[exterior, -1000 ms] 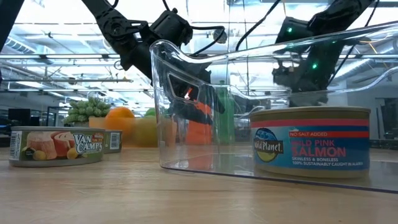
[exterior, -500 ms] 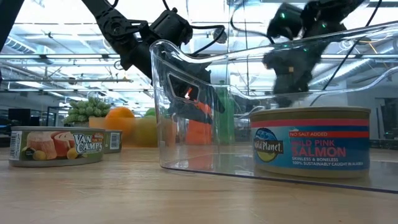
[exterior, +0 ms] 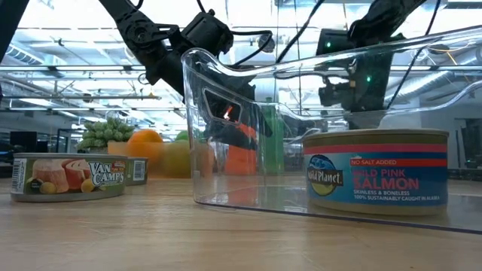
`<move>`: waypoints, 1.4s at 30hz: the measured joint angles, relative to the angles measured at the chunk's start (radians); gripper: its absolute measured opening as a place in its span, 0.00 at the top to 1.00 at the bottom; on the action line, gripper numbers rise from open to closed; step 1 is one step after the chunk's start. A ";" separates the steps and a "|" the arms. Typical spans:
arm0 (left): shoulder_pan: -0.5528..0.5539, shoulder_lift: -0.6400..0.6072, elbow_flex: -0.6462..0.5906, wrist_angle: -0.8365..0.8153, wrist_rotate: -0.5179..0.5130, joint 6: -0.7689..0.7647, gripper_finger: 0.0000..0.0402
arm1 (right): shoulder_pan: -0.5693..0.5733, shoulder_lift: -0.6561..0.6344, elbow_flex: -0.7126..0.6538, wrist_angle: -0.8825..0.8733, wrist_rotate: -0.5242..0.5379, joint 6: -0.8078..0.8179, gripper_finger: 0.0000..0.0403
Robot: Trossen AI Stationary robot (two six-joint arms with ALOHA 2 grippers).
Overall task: Pick & Place Food Item
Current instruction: Stack the blue pink tuna can on top of the blue pink tuna can into the bottom transparent bin
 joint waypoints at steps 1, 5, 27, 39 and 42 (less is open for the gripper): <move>0.000 0.000 0.000 0.000 0.000 0.000 0.23 | -0.003 0.012 0.000 0.002 0.004 0.000 0.27; 0.000 0.000 0.000 -0.002 0.000 0.000 0.23 | -0.019 0.033 0.002 0.005 0.004 0.000 0.27; -0.001 0.000 0.000 -0.018 0.000 0.000 0.23 | -0.117 0.114 0.005 -0.067 0.266 0.007 0.27; -0.010 0.000 0.001 -0.031 0.000 0.008 0.23 | -0.150 0.128 -0.001 -0.117 0.263 0.041 0.27; -0.010 0.000 0.001 -0.032 0.000 0.009 0.23 | -0.150 0.115 -0.001 -0.120 0.253 0.041 0.28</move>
